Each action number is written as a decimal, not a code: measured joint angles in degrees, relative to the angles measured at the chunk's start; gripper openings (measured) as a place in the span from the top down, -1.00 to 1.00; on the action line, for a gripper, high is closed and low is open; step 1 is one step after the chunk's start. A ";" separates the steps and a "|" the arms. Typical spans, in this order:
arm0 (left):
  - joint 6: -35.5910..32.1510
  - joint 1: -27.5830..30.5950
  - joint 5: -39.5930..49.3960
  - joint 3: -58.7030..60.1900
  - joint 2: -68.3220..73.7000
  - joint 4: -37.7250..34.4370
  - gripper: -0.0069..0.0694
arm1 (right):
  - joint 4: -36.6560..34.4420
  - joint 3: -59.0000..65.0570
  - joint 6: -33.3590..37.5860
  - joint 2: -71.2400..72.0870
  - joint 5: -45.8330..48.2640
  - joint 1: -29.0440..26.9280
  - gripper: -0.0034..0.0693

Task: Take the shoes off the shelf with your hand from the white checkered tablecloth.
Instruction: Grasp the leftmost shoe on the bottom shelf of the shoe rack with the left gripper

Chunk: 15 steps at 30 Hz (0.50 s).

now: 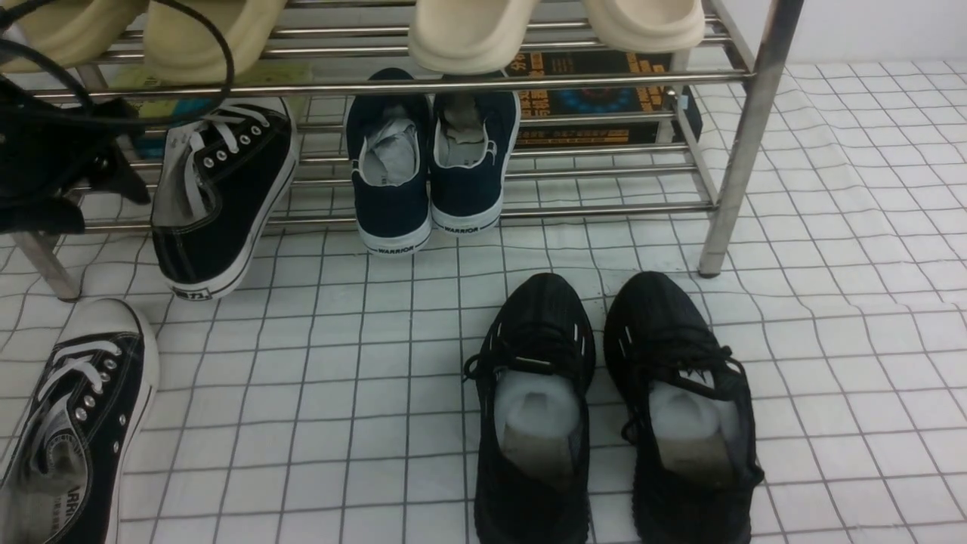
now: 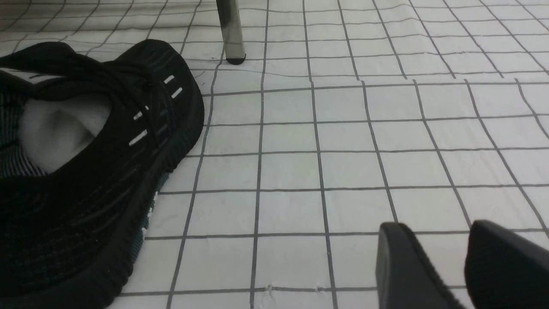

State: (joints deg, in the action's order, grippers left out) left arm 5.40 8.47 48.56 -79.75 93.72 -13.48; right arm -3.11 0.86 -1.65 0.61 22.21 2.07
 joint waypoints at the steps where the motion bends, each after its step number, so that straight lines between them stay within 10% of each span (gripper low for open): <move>1: -0.07 0.00 -0.23 -1.44 2.13 0.05 -0.43 | 0.00 0.00 0.00 0.00 0.00 0.00 0.25; 10: -0.88 -0.24 -5.89 -3.77 12.59 -4.73 -0.31 | 0.00 0.00 0.00 0.00 0.00 0.00 0.25; 15: -1.43 -0.24 -5.62 -3.89 13.63 -6.51 0.30 | 0.00 0.00 0.00 0.00 0.00 0.00 0.25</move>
State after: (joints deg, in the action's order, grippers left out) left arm 3.97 8.23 42.94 -83.64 107.35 -19.99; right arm -3.11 0.86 -1.65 0.61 22.21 2.07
